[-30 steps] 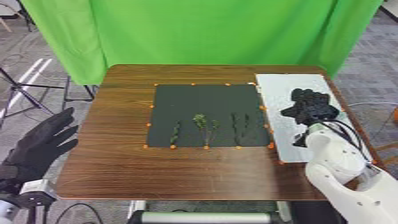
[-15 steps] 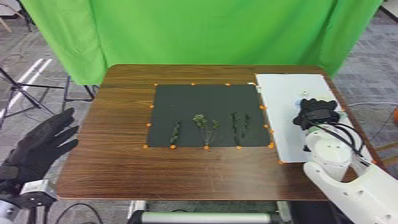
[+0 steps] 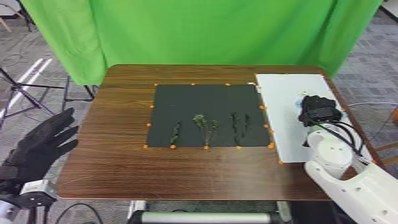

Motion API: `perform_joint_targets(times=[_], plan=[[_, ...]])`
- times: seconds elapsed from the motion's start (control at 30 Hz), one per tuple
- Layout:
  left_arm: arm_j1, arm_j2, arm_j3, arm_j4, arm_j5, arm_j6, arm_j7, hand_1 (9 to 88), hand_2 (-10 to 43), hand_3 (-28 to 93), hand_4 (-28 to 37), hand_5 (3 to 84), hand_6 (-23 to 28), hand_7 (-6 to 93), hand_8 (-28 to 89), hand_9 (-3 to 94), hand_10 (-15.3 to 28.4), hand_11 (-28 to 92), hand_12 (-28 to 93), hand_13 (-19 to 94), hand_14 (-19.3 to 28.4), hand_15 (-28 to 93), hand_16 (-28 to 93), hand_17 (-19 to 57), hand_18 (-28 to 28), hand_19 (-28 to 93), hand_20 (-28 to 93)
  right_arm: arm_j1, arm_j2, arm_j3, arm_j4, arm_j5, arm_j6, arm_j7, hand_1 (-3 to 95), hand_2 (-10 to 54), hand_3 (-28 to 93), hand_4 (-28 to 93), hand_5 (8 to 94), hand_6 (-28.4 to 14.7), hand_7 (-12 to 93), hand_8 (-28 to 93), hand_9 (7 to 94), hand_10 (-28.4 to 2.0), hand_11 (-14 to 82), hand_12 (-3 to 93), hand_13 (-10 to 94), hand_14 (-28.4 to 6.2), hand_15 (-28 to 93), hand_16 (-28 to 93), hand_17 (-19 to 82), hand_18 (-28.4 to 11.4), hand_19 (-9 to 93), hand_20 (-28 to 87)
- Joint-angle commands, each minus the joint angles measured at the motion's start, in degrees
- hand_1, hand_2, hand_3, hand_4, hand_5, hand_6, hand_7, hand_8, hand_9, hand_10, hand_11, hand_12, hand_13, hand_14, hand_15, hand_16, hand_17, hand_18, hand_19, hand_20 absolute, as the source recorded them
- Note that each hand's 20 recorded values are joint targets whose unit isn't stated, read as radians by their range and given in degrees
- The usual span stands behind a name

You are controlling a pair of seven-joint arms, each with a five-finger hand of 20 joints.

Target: Arrange flowers

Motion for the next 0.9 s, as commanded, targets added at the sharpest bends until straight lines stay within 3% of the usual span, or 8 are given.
perform_joint_targets(times=[0.03,0.33,0.53,0.73,0.9], plan=[[0.6,0.01,-0.24,-0.1,-0.39,0.14,-0.29,24.9,-6.7,67,-26.8,20.7,0.4,16.3,-8,15.5,7.9,5,24,11,10.6,8,11,-13.2,17.6,32,10,-3.2,1.7,1.5,-3.2,-0.6,10.8,-3.5,54.7,-9.5,84,-28,68.5,0.8,52,7,80.8,-6.9,24.9,55.8,82,0.9,46,47,37,-19.2,84,53],[0.5,-0.31,-0.6,-0.05,-0.18,-0.21,-0.47,24.9,-6.7,68,-26.7,20.6,0.4,16.3,-8,15.4,7.8,5,24,11,10.6,8,11,-13.2,17.6,32,10,-6.5,1.8,4.7,-10.9,3.0,16.8,-7.7,54.3,-9.5,85,-28,68.3,0.7,53,8,80.6,-7.0,24.9,56.8,82,0.5,47,48,37,-19.3,84,54],[1.5,-0.99,-2.83,-0.43,-0.35,0.0,-0.47,24.8,-6.7,67,-26.8,20.6,0.4,16.3,-8,15.3,7.7,5,24,11,10.5,8,11,-13.3,17.6,32,10,3.5,-5.5,-5.9,-12.5,4.9,18.8,-12.7,54.4,-9.5,85,-28,68.3,0.5,53,8,80.2,-7.2,25.0,57.2,81,0.4,48,48,36,-19.3,84,54],[1.5,-0.12,-4.27,-0.6,-0.36,0.51,-0.19,24.7,-7.0,68,-26.8,20.5,0.4,16.2,-8,15.3,7.8,5,24,11,10.6,8,11,-13.3,17.6,32,10,13.4,-16.5,-17.7,-10.1,4.9,16.1,-19.0,54.4,-9.5,85,-28,68.0,0.6,53,8,79.9,-7.2,25.4,57.0,81,0.4,49,48,36,-19.3,84,54],[0.7,1.16,-3.98,0.08,-0.64,1.07,0.13,24.5,-7.4,68,-26.8,20.5,0.4,16.1,-8,15.3,7.7,5,24,11,10.5,8,11,-13.2,17.6,32,10,19.0,-23.2,-24.4,-7.6,4.6,13.8,-20.7,54.4,-9.5,85,-28,67.9,0.7,53,8,79.9,-7.2,25.6,56.9,81,0.4,49,47,36,-19.3,83,55]])
